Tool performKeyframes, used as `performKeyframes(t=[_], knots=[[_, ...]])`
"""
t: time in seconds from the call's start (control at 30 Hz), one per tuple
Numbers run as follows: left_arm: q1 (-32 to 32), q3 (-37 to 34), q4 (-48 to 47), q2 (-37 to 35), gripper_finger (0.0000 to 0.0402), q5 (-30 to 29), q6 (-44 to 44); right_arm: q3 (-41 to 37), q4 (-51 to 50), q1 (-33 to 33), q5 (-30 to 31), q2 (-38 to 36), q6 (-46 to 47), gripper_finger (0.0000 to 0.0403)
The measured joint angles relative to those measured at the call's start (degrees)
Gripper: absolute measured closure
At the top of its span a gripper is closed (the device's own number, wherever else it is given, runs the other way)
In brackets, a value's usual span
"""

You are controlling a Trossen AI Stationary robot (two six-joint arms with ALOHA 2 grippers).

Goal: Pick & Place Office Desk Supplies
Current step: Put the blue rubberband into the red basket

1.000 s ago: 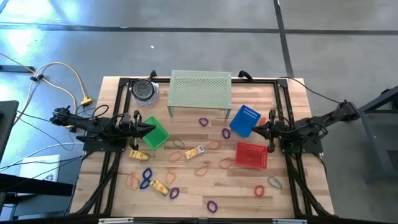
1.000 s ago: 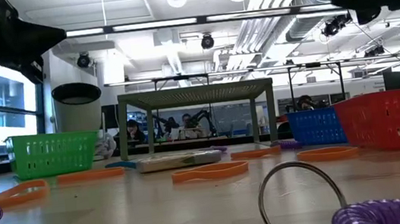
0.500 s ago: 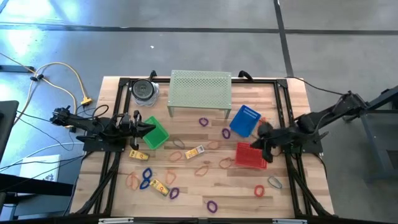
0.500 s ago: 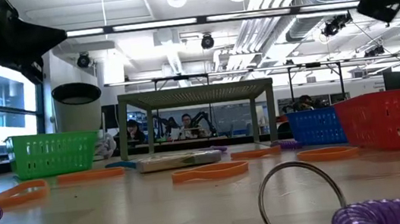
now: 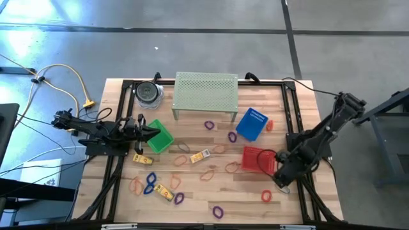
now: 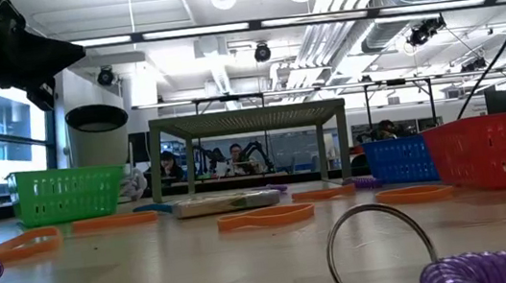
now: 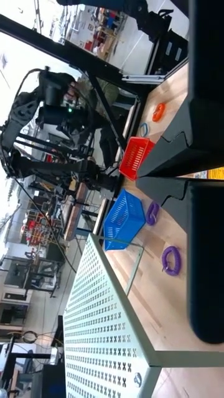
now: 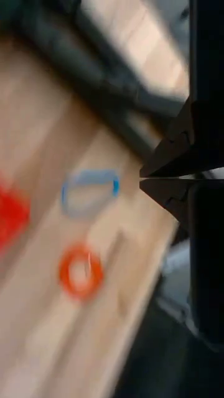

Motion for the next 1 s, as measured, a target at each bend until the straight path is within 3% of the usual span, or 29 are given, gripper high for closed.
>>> performKeyframes(t=[0.17, 0.33, 0.57, 0.73, 1.0], knots=[[0.00, 0.01, 0.00, 0.01, 0.0401, 0.28, 0.00, 0.00, -3.55, 4.58, 7.98, 1.75, 0.33, 0.0399], [0.00, -0.01, 0.00, -0.01, 0.0401, 0.33, 0.02, 0.02, -2.23, 5.02, 10.28, 3.10, -0.35, 0.0368], [0.00, 0.01, 0.00, -0.01, 0.0401, 0.35, 0.02, 0.02, -2.09, 5.04, 1.97, 6.42, -3.99, 0.0275], [0.00, -0.01, -0.80, 0.00, 0.0401, 0.39, 0.65, 0.01, 1.39, 4.83, 6.76, 7.93, -8.48, 0.0244], [0.00, -0.01, -2.12, 0.01, 0.0401, 0.39, 0.79, 0.00, 2.65, 3.38, 6.65, 9.25, -6.59, 0.0222]])
